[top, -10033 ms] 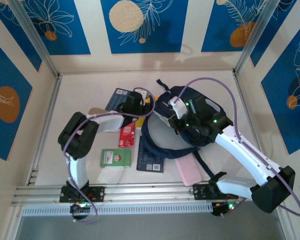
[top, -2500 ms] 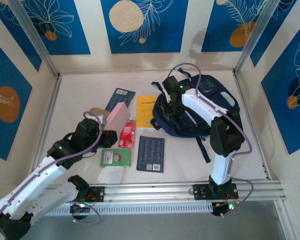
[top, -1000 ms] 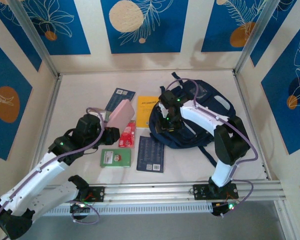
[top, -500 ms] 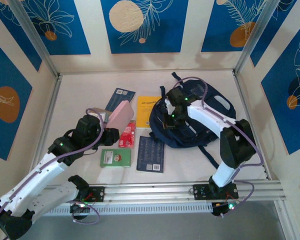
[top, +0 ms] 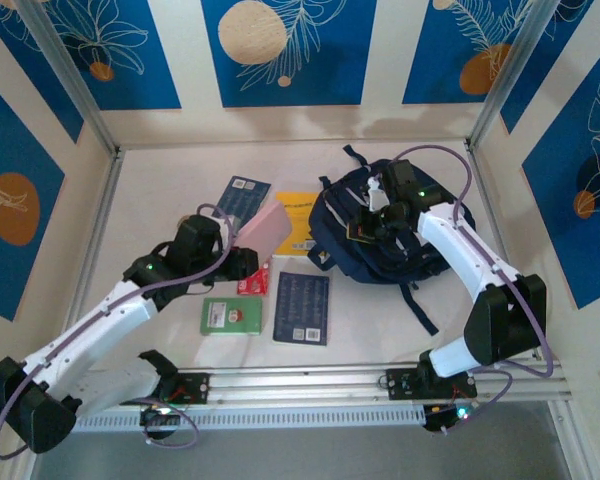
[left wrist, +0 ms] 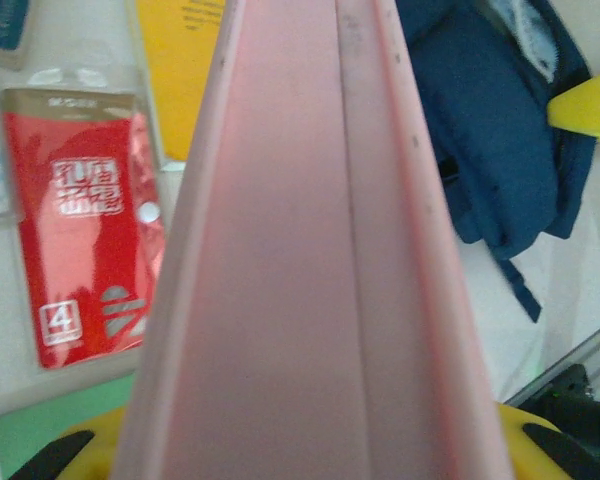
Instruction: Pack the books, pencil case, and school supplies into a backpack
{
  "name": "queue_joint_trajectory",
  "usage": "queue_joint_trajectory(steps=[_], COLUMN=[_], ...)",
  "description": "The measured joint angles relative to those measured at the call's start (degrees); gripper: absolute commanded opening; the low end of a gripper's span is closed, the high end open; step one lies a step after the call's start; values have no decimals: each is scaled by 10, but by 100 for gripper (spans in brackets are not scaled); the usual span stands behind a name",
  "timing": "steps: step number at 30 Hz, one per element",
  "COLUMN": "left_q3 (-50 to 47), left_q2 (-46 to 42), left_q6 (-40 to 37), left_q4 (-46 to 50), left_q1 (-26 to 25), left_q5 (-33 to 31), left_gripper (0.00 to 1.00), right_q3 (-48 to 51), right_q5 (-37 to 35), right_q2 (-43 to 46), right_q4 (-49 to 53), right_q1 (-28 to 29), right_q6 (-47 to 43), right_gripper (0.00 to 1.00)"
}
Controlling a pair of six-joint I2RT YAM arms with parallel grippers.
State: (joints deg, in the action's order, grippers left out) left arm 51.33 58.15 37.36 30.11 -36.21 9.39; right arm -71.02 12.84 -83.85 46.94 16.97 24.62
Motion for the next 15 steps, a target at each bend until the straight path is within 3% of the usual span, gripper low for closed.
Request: queue_joint_trajectory(steps=[15], left_q3=[9], left_q2=[-8], left_q6=[0], left_q4=[-31], left_q1=[0], left_q5=[29], left_gripper=[18], right_q3=[73], right_q5=[143], right_q2=[-21], right_q4=[-81], right_q1=[-33], right_q6=[86], right_gripper=[0])
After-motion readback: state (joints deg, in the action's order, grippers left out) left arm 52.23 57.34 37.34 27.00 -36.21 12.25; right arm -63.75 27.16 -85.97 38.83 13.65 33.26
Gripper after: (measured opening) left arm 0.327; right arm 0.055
